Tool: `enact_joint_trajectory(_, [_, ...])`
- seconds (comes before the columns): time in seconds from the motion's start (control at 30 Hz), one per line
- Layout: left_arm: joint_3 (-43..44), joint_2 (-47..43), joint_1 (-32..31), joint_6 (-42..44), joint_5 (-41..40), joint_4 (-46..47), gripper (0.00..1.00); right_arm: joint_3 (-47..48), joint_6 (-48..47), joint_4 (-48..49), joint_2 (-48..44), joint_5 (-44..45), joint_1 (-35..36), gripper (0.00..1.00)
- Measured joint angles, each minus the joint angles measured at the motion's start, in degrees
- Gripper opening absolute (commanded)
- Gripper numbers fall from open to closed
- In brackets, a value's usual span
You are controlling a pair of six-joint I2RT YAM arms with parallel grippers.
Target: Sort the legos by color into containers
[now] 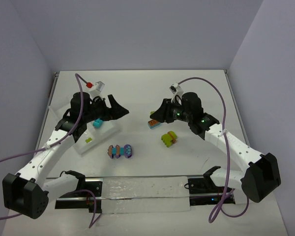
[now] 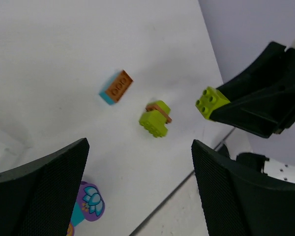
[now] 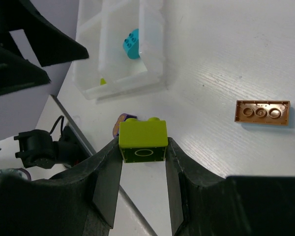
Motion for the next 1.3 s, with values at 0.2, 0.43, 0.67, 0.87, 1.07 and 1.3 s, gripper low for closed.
enact_joint_trajectory(0.2, [-0.35, 3.06, -3.46, 3.46, 11.25, 3.12, 0.9, 3.32, -0.67, -2.01, 1.99, -5.46, 0.03, 0.04])
enact_joint_trajectory(0.43, [-2.12, -0.74, -5.49, 10.88, 15.37, 6.21, 0.89, 10.46, -1.88, -6.91, 7.38, -20.65, 0.03, 0.07])
enact_joint_trajectory(0.67, [-7.07, -9.9, -7.73, 17.55, 12.43, 9.65, 0.9, 11.43, -1.82, -10.69, 7.79, -28.01, 0.03, 0.08])
enact_joint_trajectory(0.87, [-8.98, -11.52, -11.12, 22.6, 8.27, 12.84, 0.9, 11.58, 1.48, -9.97, 8.76, -31.65, 0.03, 0.08])
enact_joint_trajectory(1.07, [-12.06, -13.5, -17.13, 28.67, 3.22, 15.09, 0.91, 11.58, 7.32, -6.25, 9.34, -33.34, 0.03, 0.09])
enact_joint_trajectory(1.3, [-12.48, -14.37, -20.25, 34.73, 0.49, 16.08, 0.91, 11.3, 13.86, -0.41, 9.64, -35.32, 0.14, 0.09])
